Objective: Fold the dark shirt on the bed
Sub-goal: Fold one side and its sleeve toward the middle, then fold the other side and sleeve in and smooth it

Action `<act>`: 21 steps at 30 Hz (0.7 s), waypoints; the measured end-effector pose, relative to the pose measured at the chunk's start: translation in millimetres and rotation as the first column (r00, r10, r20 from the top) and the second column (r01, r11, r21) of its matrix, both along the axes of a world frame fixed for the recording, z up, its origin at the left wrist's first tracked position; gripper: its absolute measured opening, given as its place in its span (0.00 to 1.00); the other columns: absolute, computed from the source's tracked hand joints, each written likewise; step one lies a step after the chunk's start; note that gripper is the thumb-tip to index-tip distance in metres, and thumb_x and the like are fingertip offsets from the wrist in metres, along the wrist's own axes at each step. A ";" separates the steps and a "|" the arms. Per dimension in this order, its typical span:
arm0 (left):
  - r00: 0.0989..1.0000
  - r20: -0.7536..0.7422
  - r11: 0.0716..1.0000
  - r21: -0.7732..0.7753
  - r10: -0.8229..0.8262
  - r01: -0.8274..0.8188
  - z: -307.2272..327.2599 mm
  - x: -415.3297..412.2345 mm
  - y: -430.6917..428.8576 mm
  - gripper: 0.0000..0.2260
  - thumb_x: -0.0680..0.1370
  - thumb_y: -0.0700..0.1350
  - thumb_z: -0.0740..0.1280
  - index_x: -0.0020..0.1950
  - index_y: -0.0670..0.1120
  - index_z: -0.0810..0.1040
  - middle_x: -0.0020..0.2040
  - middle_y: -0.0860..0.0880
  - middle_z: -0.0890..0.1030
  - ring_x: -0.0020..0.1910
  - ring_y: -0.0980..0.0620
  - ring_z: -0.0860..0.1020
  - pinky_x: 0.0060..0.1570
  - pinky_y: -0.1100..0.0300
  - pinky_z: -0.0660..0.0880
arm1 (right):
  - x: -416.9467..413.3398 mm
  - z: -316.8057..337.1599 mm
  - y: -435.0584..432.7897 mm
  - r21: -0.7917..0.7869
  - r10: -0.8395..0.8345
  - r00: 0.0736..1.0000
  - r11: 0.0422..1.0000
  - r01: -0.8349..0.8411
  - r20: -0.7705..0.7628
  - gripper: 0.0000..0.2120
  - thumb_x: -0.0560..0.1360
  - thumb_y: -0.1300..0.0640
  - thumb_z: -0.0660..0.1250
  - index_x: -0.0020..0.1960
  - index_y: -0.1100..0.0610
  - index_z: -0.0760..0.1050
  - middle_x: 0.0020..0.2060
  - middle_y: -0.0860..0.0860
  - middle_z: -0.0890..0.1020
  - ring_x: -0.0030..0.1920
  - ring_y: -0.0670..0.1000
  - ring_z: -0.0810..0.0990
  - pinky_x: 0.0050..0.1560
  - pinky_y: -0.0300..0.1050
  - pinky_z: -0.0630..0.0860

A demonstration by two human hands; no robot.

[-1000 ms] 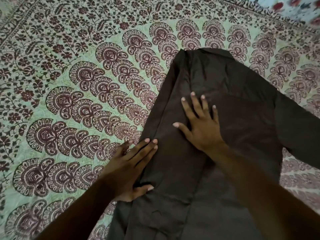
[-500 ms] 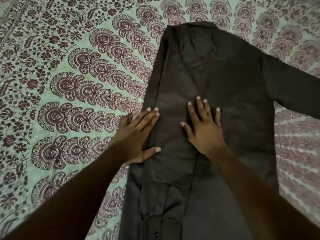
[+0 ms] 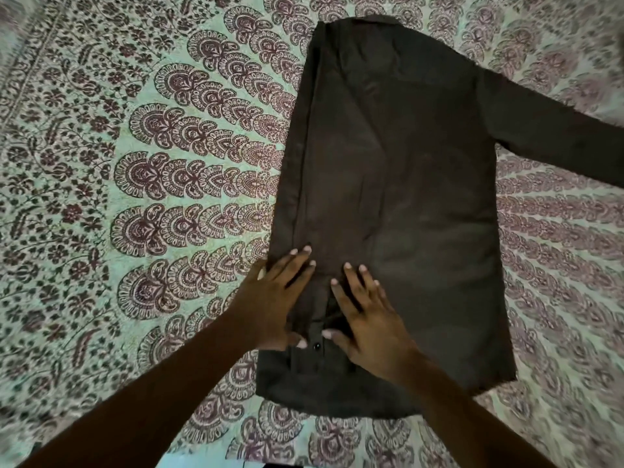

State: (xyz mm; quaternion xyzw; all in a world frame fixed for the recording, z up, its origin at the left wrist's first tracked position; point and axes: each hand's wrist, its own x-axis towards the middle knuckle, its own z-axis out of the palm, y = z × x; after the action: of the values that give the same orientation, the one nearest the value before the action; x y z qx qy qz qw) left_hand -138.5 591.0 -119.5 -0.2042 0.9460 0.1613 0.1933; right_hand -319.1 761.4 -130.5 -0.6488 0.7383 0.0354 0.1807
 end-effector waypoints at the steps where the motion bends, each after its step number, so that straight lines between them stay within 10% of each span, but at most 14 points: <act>1: 0.999 0.050 1.000 0.011 -0.018 0.018 0.6 1.5 1.1 0.63 0.64 0.77 0.68 0.85 0.49 0.39 0.85 0.48 0.34 0.85 0.48 0.41 0.80 0.39 0.50 | 3.8 1.0 11.7 0.006 0.020 1.000 1.000 -0.020 -0.009 0.44 0.79 0.28 0.55 0.84 0.56 0.56 0.84 0.60 0.52 0.83 0.65 0.50 0.79 0.64 0.54; 9: 0.990 0.134 0.999 0.013 0.046 -0.049 15.0 -10.5 9.3 0.66 0.65 0.74 0.73 0.83 0.50 0.32 0.82 0.51 0.26 0.83 0.50 0.33 0.80 0.36 0.43 | 4.5 -2.6 37.9 -0.034 0.051 0.998 0.998 -0.050 0.035 0.46 0.76 0.26 0.59 0.83 0.54 0.59 0.84 0.58 0.55 0.83 0.62 0.54 0.76 0.67 0.65; 16: 0.930 -0.138 0.940 0.035 0.341 -0.339 41.9 -57.5 28.3 0.26 0.77 0.57 0.65 0.73 0.48 0.73 0.74 0.47 0.71 0.72 0.40 0.71 0.68 0.42 0.70 | -40.3 24.4 25.5 -0.270 -0.277 0.854 0.866 0.421 0.441 0.24 0.81 0.44 0.66 0.73 0.55 0.76 0.72 0.52 0.78 0.68 0.55 0.80 0.68 0.47 0.76; 21: 0.905 -0.229 0.932 0.141 0.358 -0.333 49.8 -140.2 49.5 0.17 0.79 0.51 0.68 0.66 0.49 0.77 0.66 0.50 0.76 0.62 0.43 0.78 0.59 0.46 0.78 | -117.6 45.8 24.7 -0.256 -0.445 0.664 0.680 0.687 0.600 0.16 0.81 0.53 0.72 0.67 0.56 0.81 0.58 0.50 0.86 0.57 0.42 0.84 0.60 0.30 0.75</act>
State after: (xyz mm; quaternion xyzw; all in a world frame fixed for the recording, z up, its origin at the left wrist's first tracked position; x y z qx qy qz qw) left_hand -278.7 640.6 -69.7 -0.3370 0.9023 0.2641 0.0504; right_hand -436.6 786.1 -84.8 -0.3860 0.8213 -0.3675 0.2035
